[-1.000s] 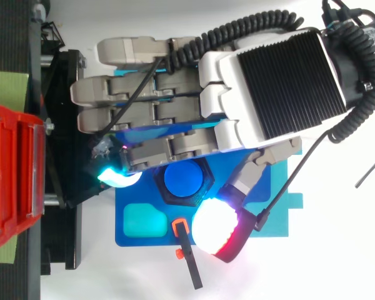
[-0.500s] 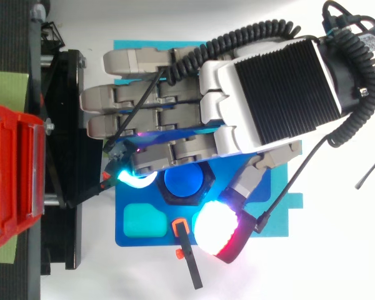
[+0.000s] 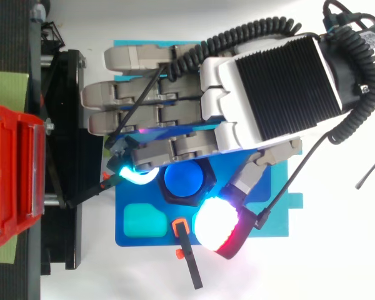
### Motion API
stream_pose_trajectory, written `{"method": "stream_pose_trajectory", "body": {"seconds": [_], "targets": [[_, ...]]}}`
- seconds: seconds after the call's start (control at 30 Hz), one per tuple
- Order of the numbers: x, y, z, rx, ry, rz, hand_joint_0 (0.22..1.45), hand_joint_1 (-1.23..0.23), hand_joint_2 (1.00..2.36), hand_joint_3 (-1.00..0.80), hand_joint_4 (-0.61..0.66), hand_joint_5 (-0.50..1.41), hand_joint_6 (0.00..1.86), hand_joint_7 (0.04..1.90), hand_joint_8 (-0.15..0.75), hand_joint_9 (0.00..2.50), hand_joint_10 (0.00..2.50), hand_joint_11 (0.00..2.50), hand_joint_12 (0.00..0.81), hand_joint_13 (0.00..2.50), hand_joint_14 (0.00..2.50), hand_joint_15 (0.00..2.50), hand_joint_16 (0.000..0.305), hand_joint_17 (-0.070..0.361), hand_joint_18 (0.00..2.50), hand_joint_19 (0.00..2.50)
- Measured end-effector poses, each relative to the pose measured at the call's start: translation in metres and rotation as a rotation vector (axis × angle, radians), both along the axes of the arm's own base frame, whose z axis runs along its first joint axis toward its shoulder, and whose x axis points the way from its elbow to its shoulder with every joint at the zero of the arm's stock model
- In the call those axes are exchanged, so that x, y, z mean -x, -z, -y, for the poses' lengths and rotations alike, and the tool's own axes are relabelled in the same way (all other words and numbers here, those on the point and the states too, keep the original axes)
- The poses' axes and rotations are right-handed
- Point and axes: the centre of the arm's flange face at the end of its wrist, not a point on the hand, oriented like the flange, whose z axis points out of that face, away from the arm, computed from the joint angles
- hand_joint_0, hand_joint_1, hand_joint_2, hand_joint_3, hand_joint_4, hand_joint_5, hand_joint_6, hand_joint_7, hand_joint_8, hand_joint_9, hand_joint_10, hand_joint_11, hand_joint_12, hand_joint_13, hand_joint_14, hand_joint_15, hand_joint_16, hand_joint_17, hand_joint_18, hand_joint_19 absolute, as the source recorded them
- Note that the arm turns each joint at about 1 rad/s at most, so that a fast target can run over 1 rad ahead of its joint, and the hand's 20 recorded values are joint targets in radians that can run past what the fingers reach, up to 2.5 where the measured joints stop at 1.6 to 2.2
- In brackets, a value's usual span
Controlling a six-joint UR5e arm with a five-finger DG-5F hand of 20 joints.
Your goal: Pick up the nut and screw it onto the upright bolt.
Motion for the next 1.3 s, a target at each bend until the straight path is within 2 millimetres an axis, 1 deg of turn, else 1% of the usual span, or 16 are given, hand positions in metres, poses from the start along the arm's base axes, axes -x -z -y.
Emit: {"method": "stream_pose_trajectory", "body": {"seconds": [0.4,0.57,0.77,0.93,1.1,1.3], "targets": [[0.001,0.000,0.010,0.001,0.011,0.001,0.48,-0.13,1.00,-0.50,0.21,-0.12,0.50,1.25,0.240,0.35,0.00,0.00,0.316,0.09,0.00,0.00,0.041,0.091,0.00,0.00],[0.002,0.000,0.013,0.002,0.013,0.001,0.49,-0.13,1.00,-0.50,0.21,-0.11,0.50,1.30,0.241,0.36,0.00,0.00,0.315,0.10,0.00,0.00,0.040,0.091,0.00,0.00],[0.002,0.000,0.014,0.003,0.015,0.002,0.49,-0.13,1.00,-0.50,0.22,-0.09,0.50,1.40,0.258,0.45,0.00,0.00,0.308,0.19,0.00,0.00,0.039,0.088,0.00,0.00],[0.002,0.000,0.016,0.003,0.016,0.003,0.50,-0.15,1.00,-0.50,0.22,-0.08,0.57,1.28,0.267,0.55,0.00,0.00,0.297,0.26,0.00,0.00,0.037,0.083,0.00,0.00],[0.003,0.000,0.019,0.003,0.020,0.003,0.51,-0.18,1.00,-0.50,0.23,-0.05,0.62,1.20,0.279,0.66,0.00,0.00,0.283,0.35,0.00,0.00,0.034,0.077,0.01,0.00],[0.003,0.000,0.024,0.003,0.025,0.004,0.51,-0.18,1.00,-0.50,0.21,-0.03,0.63,1.19,0.283,0.76,0.00,0.00,0.275,0.42,0.00,0.00,0.032,0.072,0.08,0.00]]}}
